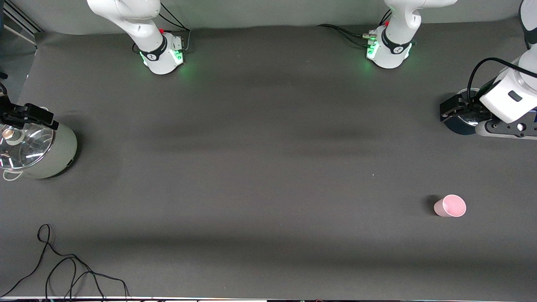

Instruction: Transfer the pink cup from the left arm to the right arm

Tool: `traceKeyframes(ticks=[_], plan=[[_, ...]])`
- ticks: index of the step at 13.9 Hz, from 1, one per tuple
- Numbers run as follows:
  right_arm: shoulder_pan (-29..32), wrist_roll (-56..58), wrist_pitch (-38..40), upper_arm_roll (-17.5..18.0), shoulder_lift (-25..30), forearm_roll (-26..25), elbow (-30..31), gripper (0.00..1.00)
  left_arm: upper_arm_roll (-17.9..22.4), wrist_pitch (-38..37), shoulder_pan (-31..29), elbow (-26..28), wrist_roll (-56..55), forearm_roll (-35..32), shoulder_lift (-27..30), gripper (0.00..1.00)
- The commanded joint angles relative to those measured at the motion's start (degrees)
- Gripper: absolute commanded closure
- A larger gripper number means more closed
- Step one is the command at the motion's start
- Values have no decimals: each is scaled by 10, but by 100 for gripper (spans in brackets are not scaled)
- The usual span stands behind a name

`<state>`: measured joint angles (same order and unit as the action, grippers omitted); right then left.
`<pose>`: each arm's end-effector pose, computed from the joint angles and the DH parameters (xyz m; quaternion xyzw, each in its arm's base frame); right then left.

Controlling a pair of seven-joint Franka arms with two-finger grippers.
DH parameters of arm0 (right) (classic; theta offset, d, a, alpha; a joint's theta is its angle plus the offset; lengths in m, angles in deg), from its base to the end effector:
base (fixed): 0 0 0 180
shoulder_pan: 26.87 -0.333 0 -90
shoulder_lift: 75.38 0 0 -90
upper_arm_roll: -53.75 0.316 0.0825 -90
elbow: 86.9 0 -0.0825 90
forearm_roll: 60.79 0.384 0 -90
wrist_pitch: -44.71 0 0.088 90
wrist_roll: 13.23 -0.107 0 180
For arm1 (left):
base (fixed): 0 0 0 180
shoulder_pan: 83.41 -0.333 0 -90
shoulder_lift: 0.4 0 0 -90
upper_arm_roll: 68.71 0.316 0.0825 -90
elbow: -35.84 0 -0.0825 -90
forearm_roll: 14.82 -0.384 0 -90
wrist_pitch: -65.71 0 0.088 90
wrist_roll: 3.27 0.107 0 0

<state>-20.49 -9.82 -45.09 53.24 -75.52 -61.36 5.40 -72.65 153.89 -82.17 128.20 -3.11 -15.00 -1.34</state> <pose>0.5493 -0.0674 0.6039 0.9993 -0.0303 -0.0234 0.0029 0.5517 -0.0494 0.5935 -0.9979 0.0466 0.0446 0.0030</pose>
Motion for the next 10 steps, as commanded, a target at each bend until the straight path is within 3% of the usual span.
traceKeyframes(ticks=[1,10], plan=[[-5,-5,6,1,-1,10,-5,0,3,-4,3,-16,5,-3,-6,0],[-5,-4,6,0,-4,11,-9,0,3,-3,5,-21,5,-3,-8,0]])
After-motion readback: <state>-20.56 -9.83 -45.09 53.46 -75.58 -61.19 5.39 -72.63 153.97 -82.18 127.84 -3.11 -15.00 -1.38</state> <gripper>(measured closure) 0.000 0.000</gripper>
